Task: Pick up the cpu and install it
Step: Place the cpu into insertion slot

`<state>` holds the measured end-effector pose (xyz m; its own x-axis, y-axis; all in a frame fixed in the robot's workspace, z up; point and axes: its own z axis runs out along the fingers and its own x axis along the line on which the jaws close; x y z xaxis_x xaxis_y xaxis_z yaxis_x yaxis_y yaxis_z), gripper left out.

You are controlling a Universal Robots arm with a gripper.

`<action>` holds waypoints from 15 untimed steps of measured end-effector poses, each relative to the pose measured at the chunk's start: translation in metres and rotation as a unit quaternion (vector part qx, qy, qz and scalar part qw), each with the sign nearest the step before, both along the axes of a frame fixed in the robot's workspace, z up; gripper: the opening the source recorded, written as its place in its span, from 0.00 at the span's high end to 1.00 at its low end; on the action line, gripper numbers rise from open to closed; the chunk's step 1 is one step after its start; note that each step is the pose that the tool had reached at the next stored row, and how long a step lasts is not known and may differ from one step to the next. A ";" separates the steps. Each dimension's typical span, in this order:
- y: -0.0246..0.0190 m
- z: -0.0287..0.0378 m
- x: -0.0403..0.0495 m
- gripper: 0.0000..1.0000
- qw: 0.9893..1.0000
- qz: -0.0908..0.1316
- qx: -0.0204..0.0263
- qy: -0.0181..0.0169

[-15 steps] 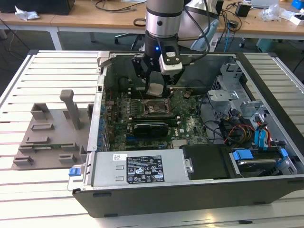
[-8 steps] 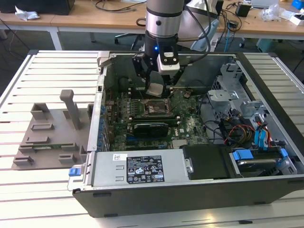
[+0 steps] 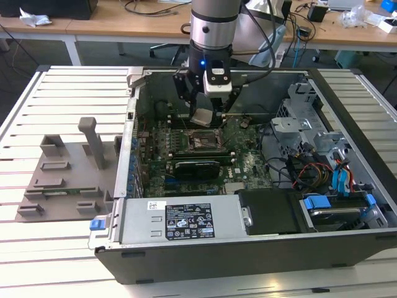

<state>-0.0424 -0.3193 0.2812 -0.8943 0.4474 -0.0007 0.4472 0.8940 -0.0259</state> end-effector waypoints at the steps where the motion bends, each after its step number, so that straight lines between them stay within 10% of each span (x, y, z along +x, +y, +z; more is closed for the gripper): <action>1: 0.0000 0.0000 0.0000 0.45 1.000 -0.003 0.000 0.000; 15: 0.0000 0.0000 0.0000 0.45 0.999 -0.054 0.000 0.000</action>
<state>-0.0424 -0.3193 0.2812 -0.8411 0.5408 -0.0007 0.5407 0.8408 -0.0259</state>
